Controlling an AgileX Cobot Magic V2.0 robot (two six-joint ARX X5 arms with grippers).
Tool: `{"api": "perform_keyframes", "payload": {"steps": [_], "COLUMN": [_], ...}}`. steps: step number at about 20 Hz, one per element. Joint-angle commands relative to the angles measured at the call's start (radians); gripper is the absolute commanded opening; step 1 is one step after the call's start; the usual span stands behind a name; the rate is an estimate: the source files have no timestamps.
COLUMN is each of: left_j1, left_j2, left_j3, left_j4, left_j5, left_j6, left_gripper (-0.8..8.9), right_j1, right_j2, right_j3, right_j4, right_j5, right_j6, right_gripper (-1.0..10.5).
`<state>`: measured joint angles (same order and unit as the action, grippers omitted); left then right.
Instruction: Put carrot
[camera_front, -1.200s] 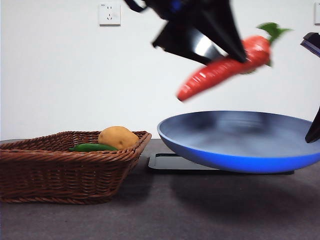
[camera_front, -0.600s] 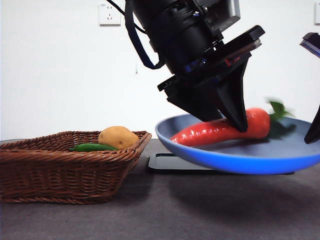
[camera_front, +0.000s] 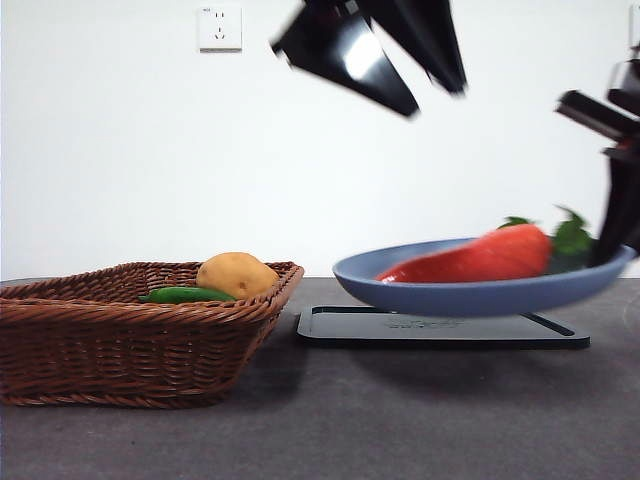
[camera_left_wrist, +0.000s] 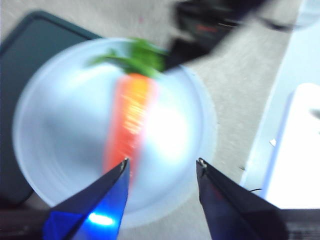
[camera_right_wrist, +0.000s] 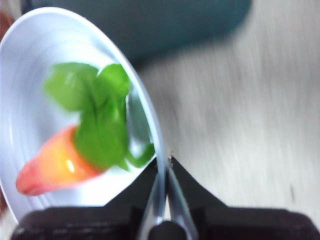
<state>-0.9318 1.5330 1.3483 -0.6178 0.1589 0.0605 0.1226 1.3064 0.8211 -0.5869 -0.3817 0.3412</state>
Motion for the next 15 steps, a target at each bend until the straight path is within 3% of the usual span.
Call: {"api": "perform_keyframes", "payload": {"steps": [1, 8, 15], "left_j1": [-0.005, -0.005, -0.004], "left_j2": [-0.059, -0.218, -0.222], "left_j3": [0.015, 0.015, 0.015], "left_j4": [-0.036, -0.148, -0.145], "left_j5": [-0.002, -0.001, -0.002], "left_j6": [0.011, 0.011, 0.011], "left_gripper": [2.35, 2.32, 2.32], "right_j1": [0.000, -0.014, -0.030], "right_j2": [0.148, 0.573, 0.669], "right_j3": [0.133, 0.506, 0.562], "right_j4": [0.019, 0.036, 0.030], "right_j5": [-0.003, -0.005, -0.004], "right_j6": [-0.029, -0.029, -0.048], "right_gripper": [0.0, 0.0, 0.5]}}
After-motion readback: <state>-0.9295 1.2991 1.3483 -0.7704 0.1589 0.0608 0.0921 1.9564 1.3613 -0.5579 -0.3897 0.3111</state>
